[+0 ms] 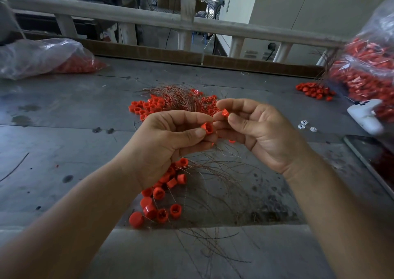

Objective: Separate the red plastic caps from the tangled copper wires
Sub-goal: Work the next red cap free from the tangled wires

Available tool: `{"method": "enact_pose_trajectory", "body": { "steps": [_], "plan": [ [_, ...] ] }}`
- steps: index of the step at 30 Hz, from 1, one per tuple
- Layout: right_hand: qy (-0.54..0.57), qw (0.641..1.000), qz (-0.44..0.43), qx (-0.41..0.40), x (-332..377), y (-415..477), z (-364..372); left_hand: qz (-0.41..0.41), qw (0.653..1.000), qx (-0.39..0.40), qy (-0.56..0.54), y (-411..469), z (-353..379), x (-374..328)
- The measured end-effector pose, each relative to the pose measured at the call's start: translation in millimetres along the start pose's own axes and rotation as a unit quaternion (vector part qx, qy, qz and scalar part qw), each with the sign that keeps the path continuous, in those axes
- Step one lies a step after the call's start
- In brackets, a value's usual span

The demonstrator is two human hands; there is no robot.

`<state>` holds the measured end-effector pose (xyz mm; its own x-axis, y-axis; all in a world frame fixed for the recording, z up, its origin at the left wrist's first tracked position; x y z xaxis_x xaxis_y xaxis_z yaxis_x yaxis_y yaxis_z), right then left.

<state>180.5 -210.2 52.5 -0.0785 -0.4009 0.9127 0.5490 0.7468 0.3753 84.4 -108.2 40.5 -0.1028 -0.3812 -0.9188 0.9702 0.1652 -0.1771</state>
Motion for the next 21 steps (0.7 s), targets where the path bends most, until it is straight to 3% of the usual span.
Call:
{"method": "enact_pose_trajectory", "body": {
  "steps": [11,21],
  "plan": [
    [-0.048,0.998,-0.032,0.017,0.8,-0.2,3.6,0.019,0.999,-0.032,0.020,-0.4,-2.3,-3.1],
    [-0.235,0.962,-0.140,0.019,9.5,-3.9,20.1,0.037,0.994,-0.081,0.057,0.8,-8.1,-2.8]
  ]
}}
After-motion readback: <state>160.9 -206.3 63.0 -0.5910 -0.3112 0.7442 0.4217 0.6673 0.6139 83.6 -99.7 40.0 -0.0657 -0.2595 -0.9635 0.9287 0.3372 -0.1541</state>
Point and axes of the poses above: each hand's wrist, its own y-axis towards the middle knuckle, its own z-axis out of the palm, x = y × z, the point moved 6 cm from there along y, towards the middle knuckle, and after that the axes turned 15 degrees about -z, right-handed, at the moved point
